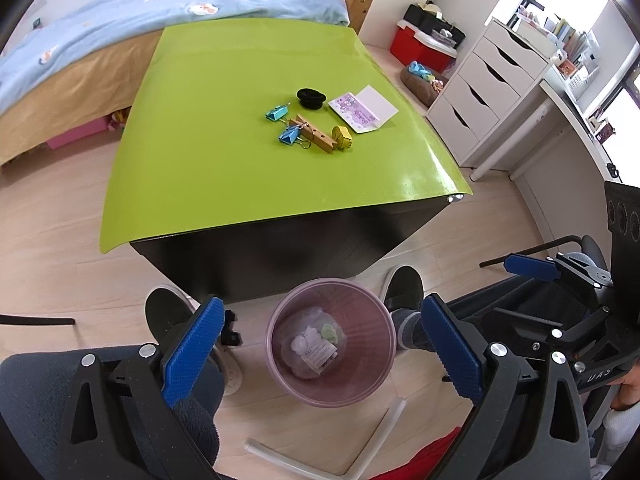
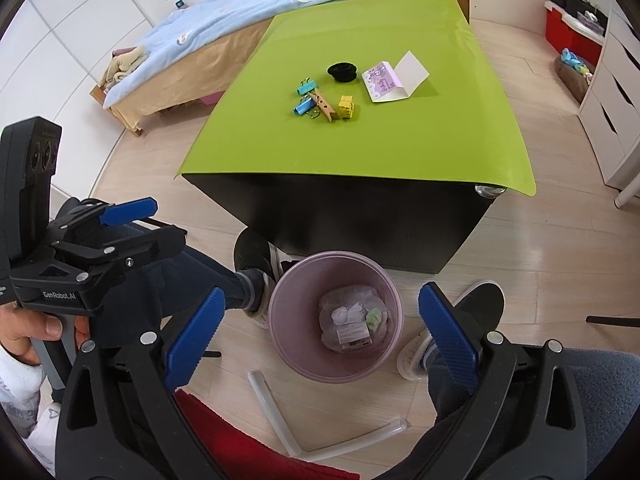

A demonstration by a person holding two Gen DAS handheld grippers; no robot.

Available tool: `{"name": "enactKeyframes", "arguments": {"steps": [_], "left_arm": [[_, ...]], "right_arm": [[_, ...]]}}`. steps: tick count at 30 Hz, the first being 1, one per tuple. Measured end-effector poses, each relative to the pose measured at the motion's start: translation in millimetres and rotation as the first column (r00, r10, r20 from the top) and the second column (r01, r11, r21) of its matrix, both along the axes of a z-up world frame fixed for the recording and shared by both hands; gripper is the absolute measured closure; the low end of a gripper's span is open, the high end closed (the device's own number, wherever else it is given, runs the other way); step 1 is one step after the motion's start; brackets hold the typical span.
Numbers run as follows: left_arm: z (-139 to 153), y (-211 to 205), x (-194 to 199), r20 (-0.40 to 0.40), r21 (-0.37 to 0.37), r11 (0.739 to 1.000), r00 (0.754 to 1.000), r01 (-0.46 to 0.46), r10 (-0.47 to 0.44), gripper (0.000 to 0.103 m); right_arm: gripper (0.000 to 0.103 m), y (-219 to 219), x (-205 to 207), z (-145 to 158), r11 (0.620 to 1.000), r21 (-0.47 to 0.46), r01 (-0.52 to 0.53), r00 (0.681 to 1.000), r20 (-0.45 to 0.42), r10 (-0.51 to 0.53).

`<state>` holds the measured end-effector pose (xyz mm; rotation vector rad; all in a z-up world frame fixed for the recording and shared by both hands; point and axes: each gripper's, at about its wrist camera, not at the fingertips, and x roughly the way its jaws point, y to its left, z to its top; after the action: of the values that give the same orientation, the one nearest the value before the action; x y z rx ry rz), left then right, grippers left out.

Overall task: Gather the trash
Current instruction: 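Reach the right tool to the pink card and grasp it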

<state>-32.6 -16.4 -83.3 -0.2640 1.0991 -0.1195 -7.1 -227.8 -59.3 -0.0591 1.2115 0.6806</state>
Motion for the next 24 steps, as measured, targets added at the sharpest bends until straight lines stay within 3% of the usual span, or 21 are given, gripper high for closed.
{"name": "enactKeyframes", "arguments": {"steps": [9,17,24], "left_arm": [[11.0,7.5,15.1,0.032,0.01,1.0,0.999,-0.013,0.013,0.008],[21.4,14.0,34.0,0.062,0.017,1.0,0.998,-0.017,0.016,0.008],[24.9,18.6,50.0,0.071,0.02,1.0,0.997,-0.019,0.018,0.008]], "right_arm": [[0.007,-6.7,30.0,16.6,0.999,0.04,0.035,0.999,0.024,-0.036],[0.007,-7.1,90.4,26.3,0.994,0.069,0.08,0.996,0.036,-0.083],[0.007,4.7,148.2,16.8,0.995,0.065,0.077,0.996,0.041,-0.08]]}}
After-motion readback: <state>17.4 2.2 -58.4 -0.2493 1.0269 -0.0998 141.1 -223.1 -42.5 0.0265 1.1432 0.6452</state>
